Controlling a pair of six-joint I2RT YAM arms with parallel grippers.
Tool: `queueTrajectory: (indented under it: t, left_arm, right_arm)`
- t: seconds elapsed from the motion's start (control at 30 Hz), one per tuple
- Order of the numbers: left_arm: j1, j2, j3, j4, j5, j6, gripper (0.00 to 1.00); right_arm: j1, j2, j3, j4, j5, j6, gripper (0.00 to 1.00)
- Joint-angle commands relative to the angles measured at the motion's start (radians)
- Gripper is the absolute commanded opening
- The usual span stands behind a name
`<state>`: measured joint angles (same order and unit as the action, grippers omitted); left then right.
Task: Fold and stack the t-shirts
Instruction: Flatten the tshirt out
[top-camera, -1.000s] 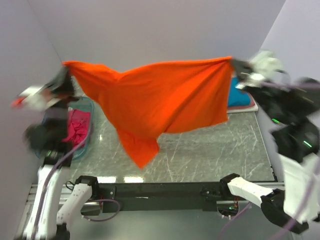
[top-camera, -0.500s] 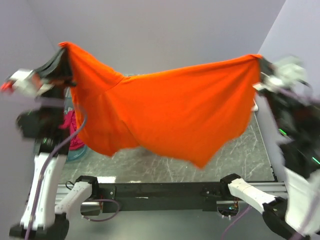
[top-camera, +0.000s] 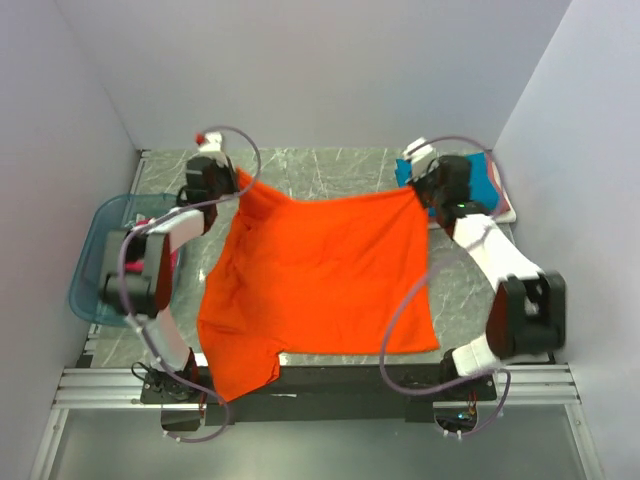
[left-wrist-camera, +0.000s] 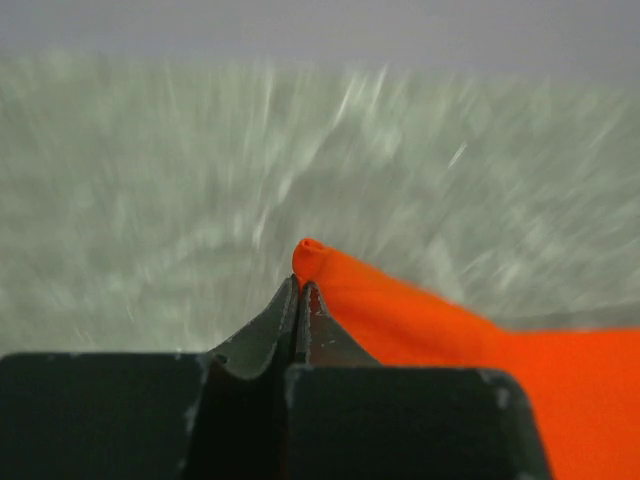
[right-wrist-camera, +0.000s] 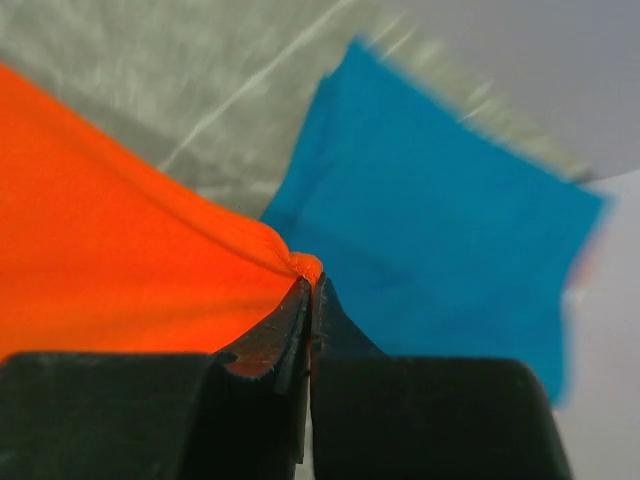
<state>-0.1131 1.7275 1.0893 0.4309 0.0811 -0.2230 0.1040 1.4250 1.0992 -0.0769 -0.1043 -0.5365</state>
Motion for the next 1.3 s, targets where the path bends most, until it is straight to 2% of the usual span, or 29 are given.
queueTrajectory:
  t: [0.0, 0.03, 0.13, 0.27, 0.37, 0.5, 0.57, 0.6, 0.67, 0.73, 0.8, 0.83, 0.87, 0.9, 1.0, 1.03, 1.07, 1.17, 1.27]
  left_arm:
    - [-0.005, 0.096, 0.061, -0.017, -0.021, 0.013, 0.00]
    - [-0.005, 0.142, 0.075, -0.047, -0.027, 0.022, 0.00]
    - [-0.005, 0.171, 0.133, -0.083, -0.030, 0.045, 0.00]
    - [-0.005, 0.158, 0.172, -0.116, -0.040, 0.050, 0.00]
    - [-0.003, 0.112, 0.143, -0.113, -0.072, 0.053, 0.00]
    - [0.015, -0.069, -0.026, 0.012, -0.113, 0.018, 0.00]
    - [0.021, -0.211, -0.118, 0.045, -0.135, 0.005, 0.00]
    - [0.021, -0.311, -0.141, 0.055, -0.136, -0.004, 0.00]
    - [0.020, -0.420, -0.189, 0.042, -0.142, -0.030, 0.00]
    - [0.020, -0.602, -0.225, 0.022, -0.129, -0.055, 0.00]
    - [0.009, -0.737, -0.242, 0.003, -0.121, -0.088, 0.00]
    - [0.004, -0.872, -0.247, -0.023, -0.118, -0.096, 0.00]
    - [-0.003, -0.937, -0.243, -0.040, -0.100, -0.110, 0.00]
    - [-0.010, -1.056, -0.230, -0.056, -0.090, -0.119, 0.00]
    - [-0.010, -1.224, -0.137, -0.138, -0.043, -0.136, 0.01]
    - [-0.010, -1.249, -0.062, -0.186, -0.034, -0.136, 0.01]
    - [-0.010, -1.267, -0.022, -0.205, -0.023, -0.141, 0.01]
    - [-0.004, -1.295, 0.139, -0.262, 0.034, -0.151, 0.01]
    - [0.035, -1.283, 0.276, -0.274, 0.084, -0.176, 0.01]
  right_arm:
    - [0.005, 0.118, -0.012, 0.224, -0.023, 0.003, 0.00]
    - [0.006, 0.185, 0.001, 0.218, -0.005, 0.001, 0.00]
    - [0.006, 0.251, 0.025, 0.224, 0.037, -0.011, 0.00]
    - [0.005, 0.249, 0.039, 0.218, 0.061, -0.013, 0.00]
    - [0.002, 0.195, 0.033, 0.192, 0.011, -0.022, 0.00]
    - [0.006, 0.047, 0.014, 0.096, -0.099, -0.019, 0.00]
    - [0.008, -0.021, 0.004, 0.016, -0.165, -0.023, 0.00]
    - [0.013, -0.099, -0.004, -0.009, -0.237, -0.031, 0.00]
    - [0.042, -0.194, -0.019, -0.094, -0.288, -0.058, 0.00]
    - [0.098, -0.341, -0.012, -0.159, -0.305, -0.085, 0.00]
    - [0.137, -0.470, 0.053, -0.265, -0.292, -0.092, 0.00]
    - [0.152, -0.497, 0.097, -0.314, -0.273, -0.095, 0.00]
    - [0.169, -0.509, 0.231, -0.437, -0.270, -0.088, 0.00]
    - [0.169, -0.532, 0.290, -0.483, -0.273, -0.079, 0.00]
    - [0.172, -0.583, 0.512, -0.602, -0.256, -0.071, 0.00]
    - [0.171, -0.581, 0.587, -0.644, -0.244, -0.060, 0.00]
    - [0.172, -0.574, 0.743, -0.719, -0.235, -0.053, 0.00]
    - [0.171, -0.574, 0.977, -0.773, -0.198, -0.020, 0.00]
    - [0.152, -0.586, 1.112, -0.768, -0.179, 0.013, 0.00]
